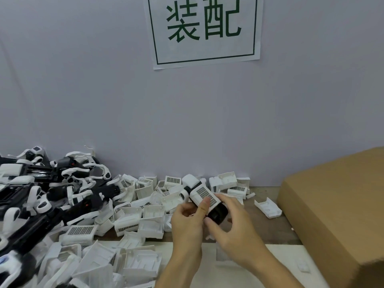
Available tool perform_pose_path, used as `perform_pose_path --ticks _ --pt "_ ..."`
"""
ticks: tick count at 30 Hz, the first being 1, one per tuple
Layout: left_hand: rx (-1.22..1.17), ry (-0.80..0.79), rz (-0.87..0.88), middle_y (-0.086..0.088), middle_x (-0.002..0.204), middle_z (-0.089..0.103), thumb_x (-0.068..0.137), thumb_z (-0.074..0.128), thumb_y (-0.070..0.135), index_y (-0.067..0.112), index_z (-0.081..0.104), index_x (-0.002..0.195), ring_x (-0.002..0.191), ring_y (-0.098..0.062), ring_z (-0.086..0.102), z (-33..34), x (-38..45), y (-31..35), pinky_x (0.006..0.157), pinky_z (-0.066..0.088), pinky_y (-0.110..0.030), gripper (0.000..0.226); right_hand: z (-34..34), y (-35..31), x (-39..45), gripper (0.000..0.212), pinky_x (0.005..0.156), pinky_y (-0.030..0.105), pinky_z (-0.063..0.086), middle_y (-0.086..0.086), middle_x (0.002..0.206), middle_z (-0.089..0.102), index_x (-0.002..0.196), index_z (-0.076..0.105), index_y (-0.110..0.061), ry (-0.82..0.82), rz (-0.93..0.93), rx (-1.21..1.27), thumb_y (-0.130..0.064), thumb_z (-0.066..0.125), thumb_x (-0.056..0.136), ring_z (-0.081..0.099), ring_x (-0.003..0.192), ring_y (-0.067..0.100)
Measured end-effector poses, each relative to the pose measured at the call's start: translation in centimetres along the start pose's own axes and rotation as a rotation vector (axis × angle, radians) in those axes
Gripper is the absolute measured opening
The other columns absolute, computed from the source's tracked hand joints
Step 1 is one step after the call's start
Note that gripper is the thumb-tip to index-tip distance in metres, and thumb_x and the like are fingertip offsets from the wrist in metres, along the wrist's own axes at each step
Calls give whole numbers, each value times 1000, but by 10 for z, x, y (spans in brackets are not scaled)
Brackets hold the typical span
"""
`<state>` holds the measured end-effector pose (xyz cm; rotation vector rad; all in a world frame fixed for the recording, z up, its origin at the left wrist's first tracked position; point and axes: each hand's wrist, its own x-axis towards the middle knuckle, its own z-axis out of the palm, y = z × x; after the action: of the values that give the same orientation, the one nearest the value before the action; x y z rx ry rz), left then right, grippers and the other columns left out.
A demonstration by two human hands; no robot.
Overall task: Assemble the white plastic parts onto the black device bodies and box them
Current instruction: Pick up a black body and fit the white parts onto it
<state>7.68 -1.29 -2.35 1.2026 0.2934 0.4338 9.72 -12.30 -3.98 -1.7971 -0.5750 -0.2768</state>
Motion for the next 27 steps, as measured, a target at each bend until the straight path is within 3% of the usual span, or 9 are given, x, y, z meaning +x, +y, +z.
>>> perform_pose_path --ticks 2,4,8,10,12,14,18,23,27 --pt "-48 -6 -21 -23 95 75 65 79 43 -5 66 98 91 -41 73 0 0 1 85 58 -60 60 1 1 0 45 85 2 41 -34 115 50 119 47 -56 -7 -14 -96 -41 71 83 47 114 -15" --pt "-22 -49 -11 -21 92 75 75 74 45 -1 71 90 89 -39 74 -1 1 0 84 58 -58 49 -2 3 3 39 81 9 48 -30 112 57 120 53 -50 78 5 -119 -45 70 85 54 109 -9" --pt "169 41 191 6 73 69 89 70 40 13 69 81 76 -14 64 -5 8 -6 70 52 -19 28 -20 5 10 17 55 26 57 -8 79 69 105 70 -21 247 321 354 -32 58 99 69 64 15" --pt "143 74 200 8 90 67 91 67 40 22 66 96 86 -13 62 -8 9 -5 73 52 -24 19 -31 4 11 26 51 42 59 5 70 65 95 71 -14 245 550 586 -33 53 100 62 61 26" --pt "61 -4 97 12 104 67 97 61 37 35 66 112 95 -12 64 -7 10 -4 75 53 -26 16 -36 2 11 29 45 36 53 11 68 59 92 69 -11 180 686 769 -35 53 96 56 60 26" --pt "7 -100 8 15 99 72 100 59 30 42 70 113 93 -11 66 -7 9 -3 76 54 -31 21 -38 -1 9 32 41 29 44 12 68 56 92 68 -9 45 734 843 -37 54 93 55 53 24" --pt "10 -154 -5 7 84 75 98 61 15 36 74 99 79 -12 68 -7 9 -6 63 54 -31 24 -38 -5 8 37 40 28 40 12 70 53 92 70 -7 -44 709 843 -38 50 95 52 50 23" --pt "-107 -118 -54 -8 107 76 100 47 0 31 79 102 98 -28 69 -8 11 -3 77 54 -37 45 -48 -8 9 41 62 35 45 18 90 67 108 75 -5 -94 632 748 -33 56 86 57 71 25" --pt "-234 -115 -128 -15 109 75 92 54 18 16 79 106 98 -34 69 -12 11 -1 86 53 -48 29 -65 -12 12 48 74 35 53 19 115 70 118 74 -10 -222 563 678 -19 75 71 63 87 26"
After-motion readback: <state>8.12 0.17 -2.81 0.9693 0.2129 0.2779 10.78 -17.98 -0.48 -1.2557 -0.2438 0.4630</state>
